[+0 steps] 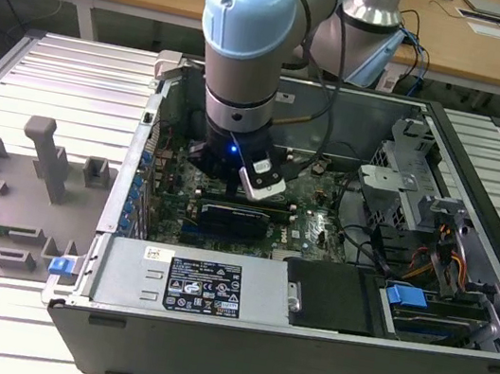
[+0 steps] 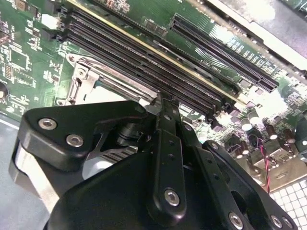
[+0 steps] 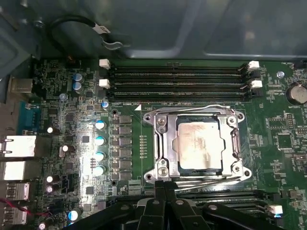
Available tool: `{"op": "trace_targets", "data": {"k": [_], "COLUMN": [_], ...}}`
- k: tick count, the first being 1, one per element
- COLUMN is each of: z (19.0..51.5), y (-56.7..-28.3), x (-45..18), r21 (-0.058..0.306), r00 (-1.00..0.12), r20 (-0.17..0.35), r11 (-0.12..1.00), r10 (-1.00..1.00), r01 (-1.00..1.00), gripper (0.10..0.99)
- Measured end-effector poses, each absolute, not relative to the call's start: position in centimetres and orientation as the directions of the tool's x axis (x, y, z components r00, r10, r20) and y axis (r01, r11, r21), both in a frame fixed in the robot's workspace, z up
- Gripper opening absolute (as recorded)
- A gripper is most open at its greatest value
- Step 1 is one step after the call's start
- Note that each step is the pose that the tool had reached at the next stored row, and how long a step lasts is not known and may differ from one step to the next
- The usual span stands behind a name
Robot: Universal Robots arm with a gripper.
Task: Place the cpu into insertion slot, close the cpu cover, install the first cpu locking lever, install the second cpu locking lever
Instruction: 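Install the second cpu locking lever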
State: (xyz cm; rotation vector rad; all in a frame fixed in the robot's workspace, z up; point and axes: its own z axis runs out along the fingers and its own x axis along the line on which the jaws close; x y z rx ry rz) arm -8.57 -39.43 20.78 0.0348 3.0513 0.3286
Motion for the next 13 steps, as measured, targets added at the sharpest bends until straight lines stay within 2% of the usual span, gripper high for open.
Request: {"op": "trace_targets", "data": {"k": [3,7,13], "z": [20.5,20.2,19.5], "y": [-39.5,-39.6,-39.7], "x": [-8.8,-9.1,-9.1], "r21": [0.222,0.262,0.269], "r00": [-0.997,-0.997,-0.998], "r20": [-0.069,-0.068,-0.059], "r11": [0.975,0.965,0.963], "r10": [0.031,0.034,0.034], "r01": [0.015,0.015,0.017], "gripper": [0.106,0.106,0.106]}}
